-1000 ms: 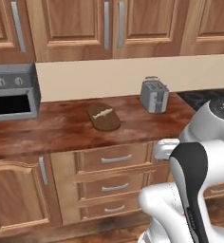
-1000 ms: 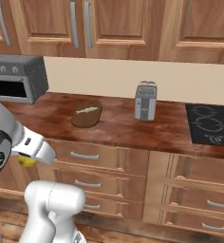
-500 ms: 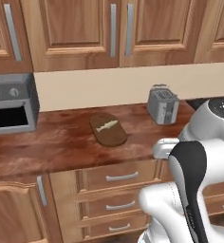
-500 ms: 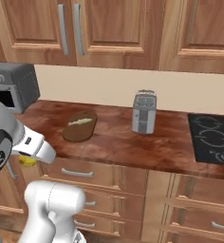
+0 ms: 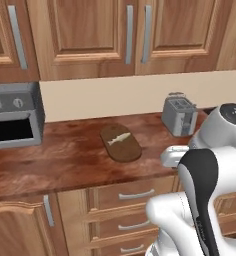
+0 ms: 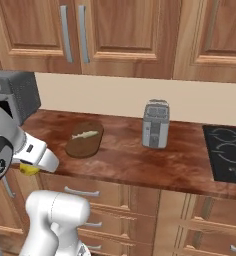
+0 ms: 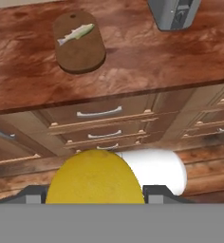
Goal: Retrieve a lemon from the fridge and place it on the cutting board with the fish.
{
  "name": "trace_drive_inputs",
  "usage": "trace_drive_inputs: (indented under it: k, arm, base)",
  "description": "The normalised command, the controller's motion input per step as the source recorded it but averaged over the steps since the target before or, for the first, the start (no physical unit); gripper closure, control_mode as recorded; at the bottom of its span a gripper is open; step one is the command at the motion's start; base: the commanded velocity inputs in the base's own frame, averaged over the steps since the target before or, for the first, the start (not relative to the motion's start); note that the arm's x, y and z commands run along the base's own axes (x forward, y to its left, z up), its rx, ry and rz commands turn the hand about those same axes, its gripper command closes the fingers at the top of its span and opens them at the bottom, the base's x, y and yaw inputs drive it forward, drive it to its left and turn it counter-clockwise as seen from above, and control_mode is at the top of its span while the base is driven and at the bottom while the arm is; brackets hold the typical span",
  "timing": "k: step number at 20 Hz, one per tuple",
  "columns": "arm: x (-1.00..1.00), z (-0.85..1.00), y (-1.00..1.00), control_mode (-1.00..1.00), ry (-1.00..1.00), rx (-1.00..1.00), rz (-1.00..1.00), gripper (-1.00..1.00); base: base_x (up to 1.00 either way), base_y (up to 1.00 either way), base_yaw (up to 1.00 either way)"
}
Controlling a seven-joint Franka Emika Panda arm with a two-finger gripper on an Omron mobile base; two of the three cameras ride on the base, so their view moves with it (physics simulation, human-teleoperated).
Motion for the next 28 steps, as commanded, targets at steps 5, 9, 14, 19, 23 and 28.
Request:
trace_drive_inputs:
  k: [5, 9, 14, 19, 23, 28]
  arm:
    - [0.0, 0.0, 0.0, 1.0, 0.0, 0.0, 0.0, 1.0]
    - [0.0, 0.0, 0.0, 1.0, 0.0, 0.0, 0.0, 1.0]
    - [0.0, 0.0, 0.0, 1.0, 0.0, 0.0, 0.0, 1.0]
    - [0.0, 0.0, 0.0, 1.0, 0.0, 0.0, 0.0, 1.0]
    - [0.0, 0.0, 0.0, 1.0, 0.0, 0.0, 0.0, 1.0]
    - [0.0, 0.0, 0.0, 1.0, 0.0, 0.0, 0.0, 1.0]
  base:
    - [0.35, 0.26, -0.01]
    - [0.55, 0.02, 0.0]
    - [0.38, 0.0, 0.0]
    - [0.04, 0.0, 0.0]
    - [0.0, 0.0, 0.0]
    - [0.0, 0.0, 0.0]
